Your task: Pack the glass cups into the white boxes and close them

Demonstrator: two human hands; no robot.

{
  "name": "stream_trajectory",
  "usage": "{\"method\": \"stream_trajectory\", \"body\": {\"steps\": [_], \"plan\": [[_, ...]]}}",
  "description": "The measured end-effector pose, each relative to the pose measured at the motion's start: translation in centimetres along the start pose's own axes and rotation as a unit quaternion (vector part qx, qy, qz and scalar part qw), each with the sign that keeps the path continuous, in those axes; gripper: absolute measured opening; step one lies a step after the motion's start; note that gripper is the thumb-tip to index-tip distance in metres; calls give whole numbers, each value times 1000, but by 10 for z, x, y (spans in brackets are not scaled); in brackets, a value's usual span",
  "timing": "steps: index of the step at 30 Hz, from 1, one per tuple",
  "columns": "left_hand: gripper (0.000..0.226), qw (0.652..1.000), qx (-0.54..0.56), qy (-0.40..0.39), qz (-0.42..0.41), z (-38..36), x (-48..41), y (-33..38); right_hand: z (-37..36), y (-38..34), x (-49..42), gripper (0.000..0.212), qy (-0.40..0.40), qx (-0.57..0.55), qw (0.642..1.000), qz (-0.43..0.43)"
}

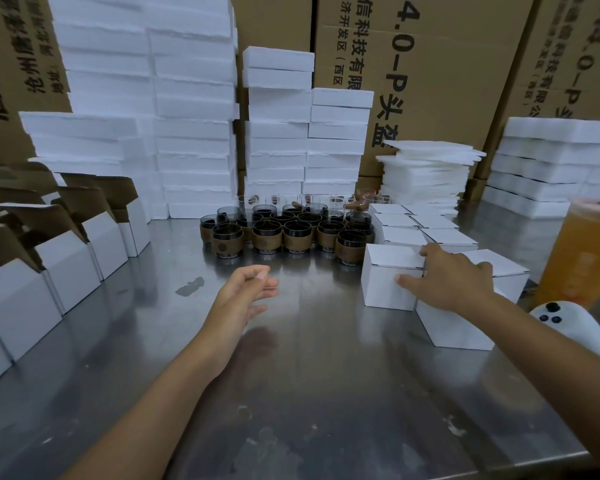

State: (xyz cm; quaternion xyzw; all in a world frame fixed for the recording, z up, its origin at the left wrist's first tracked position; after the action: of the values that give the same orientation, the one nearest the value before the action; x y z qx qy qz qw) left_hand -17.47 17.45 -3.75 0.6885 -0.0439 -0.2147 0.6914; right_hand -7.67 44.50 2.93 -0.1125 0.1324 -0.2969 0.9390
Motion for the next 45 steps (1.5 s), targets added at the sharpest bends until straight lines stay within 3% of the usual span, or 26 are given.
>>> {"method": "stream_trajectory", "body": {"steps": [5, 9, 13, 23, 34, 37, 41, 45], "plan": [[14, 1000, -5, -1, 1, 0, -1, -1, 2, 2, 0, 60, -4, -50, 999, -5], [16, 1000, -9, -6, -1, -1, -1, -2, 0, -6, -3, 76, 4, -103, 995, 4], [16, 1000, -14, -9, -1, -1, -1, -3, -3, -27, -6, 84, 44, -52, 997, 41], [13, 1000, -13, 0, -2, 0, -3, -2, -15, -41, -24, 62, 18, 66, 996, 62], [14, 1000, -14, -5, -2, -1, -2, -1, 3, -15, -25, 55, -21, 29, 999, 23], [14, 1000, -13, -3, 0, 0, -2, -2, 11, -9, -6, 67, -34, -49, 997, 44], [15, 1000, -17, -5, -3, 0, -1, 0, 19, 13, 36, 68, 64, -58, 990, 111], [17, 1000, -21, -12, -6, -2, 2, 0, 17, 40, 64, 59, 161, -116, 973, 114]]}}
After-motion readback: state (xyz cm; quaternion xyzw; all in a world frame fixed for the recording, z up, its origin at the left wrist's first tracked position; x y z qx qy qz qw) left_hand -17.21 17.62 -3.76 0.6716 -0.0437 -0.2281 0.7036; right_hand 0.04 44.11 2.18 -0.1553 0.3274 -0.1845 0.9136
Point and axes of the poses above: each hand's wrist, its own x-axis away from the middle knuckle, its own z-axis out of the back of the hand, y = z × x, the point moved 3 cm from there along -x, towards the middle knuckle, and after that the axes turned 12 degrees about -x, right-handed, at the moved point
